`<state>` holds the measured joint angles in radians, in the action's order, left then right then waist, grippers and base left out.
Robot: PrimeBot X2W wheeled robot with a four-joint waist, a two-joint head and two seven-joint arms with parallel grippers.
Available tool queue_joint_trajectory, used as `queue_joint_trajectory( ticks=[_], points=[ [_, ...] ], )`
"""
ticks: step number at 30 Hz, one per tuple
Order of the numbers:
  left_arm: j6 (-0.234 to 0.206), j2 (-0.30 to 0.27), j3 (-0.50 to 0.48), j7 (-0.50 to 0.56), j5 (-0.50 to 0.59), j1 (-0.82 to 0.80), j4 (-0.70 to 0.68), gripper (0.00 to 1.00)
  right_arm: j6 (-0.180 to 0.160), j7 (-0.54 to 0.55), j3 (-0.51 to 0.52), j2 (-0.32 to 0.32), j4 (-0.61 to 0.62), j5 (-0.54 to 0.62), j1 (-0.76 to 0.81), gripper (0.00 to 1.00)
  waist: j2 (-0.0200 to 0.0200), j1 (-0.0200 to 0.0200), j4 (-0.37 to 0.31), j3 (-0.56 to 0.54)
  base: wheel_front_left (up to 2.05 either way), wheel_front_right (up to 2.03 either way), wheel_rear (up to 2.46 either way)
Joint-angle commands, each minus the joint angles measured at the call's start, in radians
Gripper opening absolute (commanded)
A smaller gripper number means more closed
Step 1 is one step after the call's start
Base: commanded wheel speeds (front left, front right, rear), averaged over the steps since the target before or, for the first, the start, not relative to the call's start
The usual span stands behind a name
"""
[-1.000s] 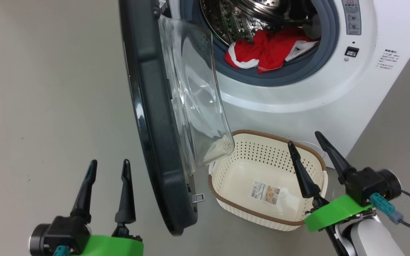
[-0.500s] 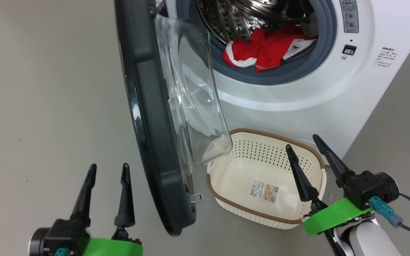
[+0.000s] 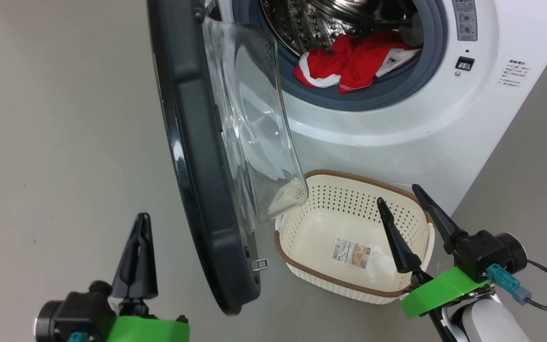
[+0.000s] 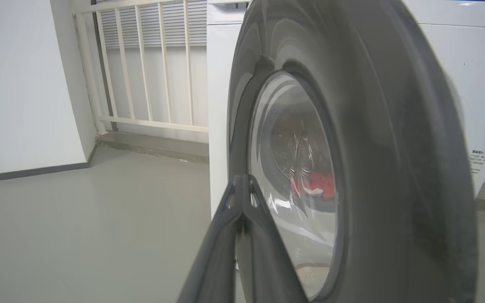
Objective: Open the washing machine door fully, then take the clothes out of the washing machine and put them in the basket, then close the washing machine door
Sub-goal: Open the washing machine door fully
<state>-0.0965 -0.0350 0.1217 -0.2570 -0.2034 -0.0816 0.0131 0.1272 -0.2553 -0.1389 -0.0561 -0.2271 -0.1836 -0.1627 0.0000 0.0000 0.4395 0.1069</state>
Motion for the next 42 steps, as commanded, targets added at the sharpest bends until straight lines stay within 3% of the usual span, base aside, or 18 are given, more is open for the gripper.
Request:
queue_joint_trajectory(
  ticks=[1,13,25,33,42],
  points=[
    [-0.005,-0.015,-0.036,-0.005,0.002,-0.034,-0.032,0.00,0.003,-0.006,-0.025,0.006,0.022,-0.002,-0.013,1.00,0.0000,0.0000,0.000,0.000,0.00,0.00,0.00],
    [-0.010,-0.015,-0.029,-0.005,0.032,-0.112,-0.263,0.00,0.003,-0.006,-0.029,0.006,0.020,-0.005,-0.021,1.00,0.0000,0.0000,-0.010,-0.003,0.00,0.00,0.00],
    [0.002,-0.015,0.145,0.009,0.052,-0.125,-0.396,0.00,0.003,-0.006,-0.033,0.006,0.024,-0.004,-0.020,1.00,0.0000,0.0000,-0.024,0.002,0.00,0.00,0.00],
    [0.017,-0.015,0.264,0.103,0.038,-0.111,-0.386,0.00,0.003,-0.006,-0.033,0.006,0.024,-0.004,-0.022,1.00,0.0000,0.0000,-0.030,0.008,0.00,0.00,0.00],
    [-0.010,-0.019,0.343,0.274,0.039,-0.063,-0.362,0.00,0.003,-0.006,-0.029,0.006,0.023,-0.003,-0.019,1.00,0.0000,0.0000,-0.032,0.008,0.00,0.00,0.00]
  ],
)
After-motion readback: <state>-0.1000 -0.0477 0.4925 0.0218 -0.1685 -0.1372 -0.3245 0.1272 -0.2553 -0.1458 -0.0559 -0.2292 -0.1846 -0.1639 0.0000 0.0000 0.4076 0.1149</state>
